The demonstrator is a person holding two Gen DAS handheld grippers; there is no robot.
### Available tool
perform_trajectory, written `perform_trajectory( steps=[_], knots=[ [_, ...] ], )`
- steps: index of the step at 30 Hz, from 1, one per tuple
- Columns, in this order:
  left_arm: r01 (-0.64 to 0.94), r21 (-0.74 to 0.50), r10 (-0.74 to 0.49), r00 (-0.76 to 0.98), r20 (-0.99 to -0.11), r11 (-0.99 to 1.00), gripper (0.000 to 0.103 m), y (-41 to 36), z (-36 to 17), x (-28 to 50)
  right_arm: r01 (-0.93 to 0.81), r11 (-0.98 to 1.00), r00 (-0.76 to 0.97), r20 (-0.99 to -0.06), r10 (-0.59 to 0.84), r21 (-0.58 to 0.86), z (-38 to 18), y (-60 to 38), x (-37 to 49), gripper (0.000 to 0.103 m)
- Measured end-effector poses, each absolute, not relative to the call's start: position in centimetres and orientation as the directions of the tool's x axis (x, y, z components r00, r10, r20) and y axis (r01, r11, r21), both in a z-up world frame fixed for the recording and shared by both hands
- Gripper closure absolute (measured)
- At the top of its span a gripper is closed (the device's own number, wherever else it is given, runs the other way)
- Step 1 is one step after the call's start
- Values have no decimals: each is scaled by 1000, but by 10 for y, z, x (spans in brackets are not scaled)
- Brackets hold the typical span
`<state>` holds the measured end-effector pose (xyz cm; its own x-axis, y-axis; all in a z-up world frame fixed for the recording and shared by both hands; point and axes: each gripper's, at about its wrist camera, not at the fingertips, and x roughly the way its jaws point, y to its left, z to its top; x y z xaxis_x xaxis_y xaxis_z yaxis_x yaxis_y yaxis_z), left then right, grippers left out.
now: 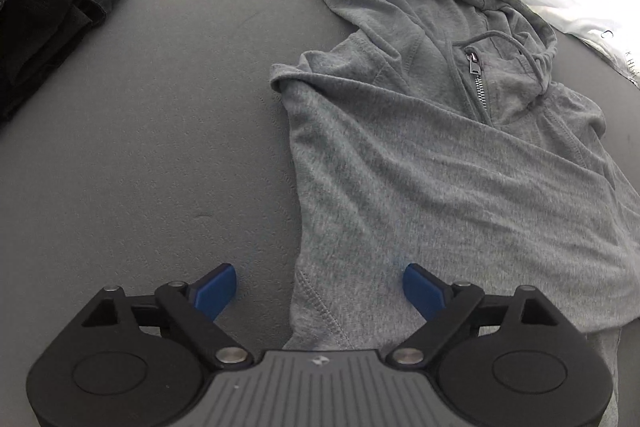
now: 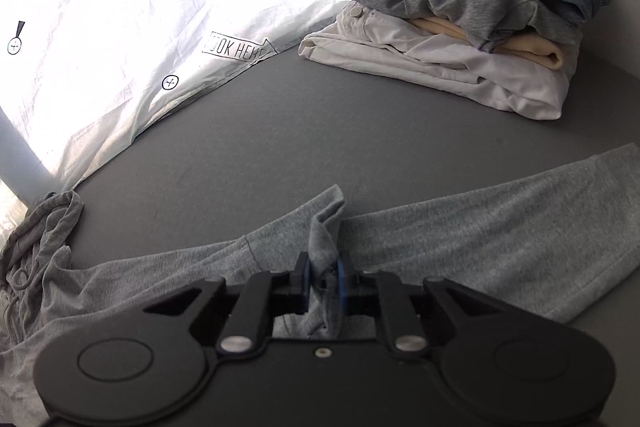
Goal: Fold clothes
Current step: 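Grasp the folded sleeve cuff with the right gripper, then lay the held sleeve across the hoodie body with the right gripper, release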
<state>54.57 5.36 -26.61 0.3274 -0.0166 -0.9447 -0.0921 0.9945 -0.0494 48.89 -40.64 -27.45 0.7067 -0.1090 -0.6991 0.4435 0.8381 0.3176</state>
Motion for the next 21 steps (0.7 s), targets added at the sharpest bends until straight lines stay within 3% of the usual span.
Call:
perform_trajectory(
  steps=[4,9,17,21],
  knots=[
    [-89,-14,17,340,-940,996,0,44,-270,544,398,663,814,-577,63,634,-272,-421,476,90],
    [-96,-15,20,350,-937,995,0,45,-270,542,259,245,911,-321,258,934,-296,-420,466,90],
    [-95,-10,27,384,-923,995,0,44,-270,537,170,-77,901,-123,415,982,-321,-358,485,90],
    [-94,-10,27,390,-921,996,0,44,-270,537,177,-72,835,-111,539,982,-317,-323,504,90]
  ],
)
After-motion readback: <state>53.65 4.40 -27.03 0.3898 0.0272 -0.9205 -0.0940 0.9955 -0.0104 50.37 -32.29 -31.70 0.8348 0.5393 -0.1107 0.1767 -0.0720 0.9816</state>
